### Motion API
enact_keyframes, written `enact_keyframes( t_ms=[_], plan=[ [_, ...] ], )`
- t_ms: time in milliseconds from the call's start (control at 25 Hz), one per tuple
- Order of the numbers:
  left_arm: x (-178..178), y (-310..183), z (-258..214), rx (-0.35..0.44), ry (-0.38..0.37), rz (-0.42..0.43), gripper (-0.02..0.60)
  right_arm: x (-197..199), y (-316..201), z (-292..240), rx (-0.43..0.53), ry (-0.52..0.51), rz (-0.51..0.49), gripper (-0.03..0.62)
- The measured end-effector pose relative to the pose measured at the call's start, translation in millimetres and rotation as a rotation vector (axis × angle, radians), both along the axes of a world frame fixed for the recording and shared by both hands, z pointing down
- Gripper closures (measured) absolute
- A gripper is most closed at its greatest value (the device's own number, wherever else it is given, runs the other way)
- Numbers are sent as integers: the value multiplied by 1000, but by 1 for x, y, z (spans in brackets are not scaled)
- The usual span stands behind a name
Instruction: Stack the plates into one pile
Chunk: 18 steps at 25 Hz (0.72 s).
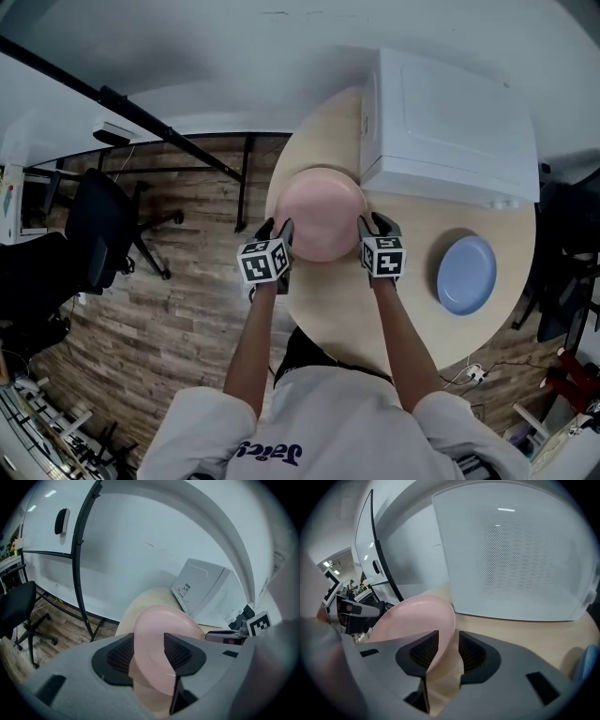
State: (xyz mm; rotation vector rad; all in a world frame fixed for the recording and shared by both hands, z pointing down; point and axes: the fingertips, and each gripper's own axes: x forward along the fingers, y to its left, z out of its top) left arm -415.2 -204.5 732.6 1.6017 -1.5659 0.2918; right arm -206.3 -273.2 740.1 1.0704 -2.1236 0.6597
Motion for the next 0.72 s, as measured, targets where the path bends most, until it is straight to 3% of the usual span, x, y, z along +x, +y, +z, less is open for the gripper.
enact_keyframes(
  t_ms=[360, 720],
  plan=[
    [-13, -1, 20, -63, 2, -46, 394, 1, -5, 11, -28, 5, 40, 467],
    [-22, 2, 26, -101, 4, -108, 539, 2, -5, 13, -37, 5, 59, 528]
  ],
)
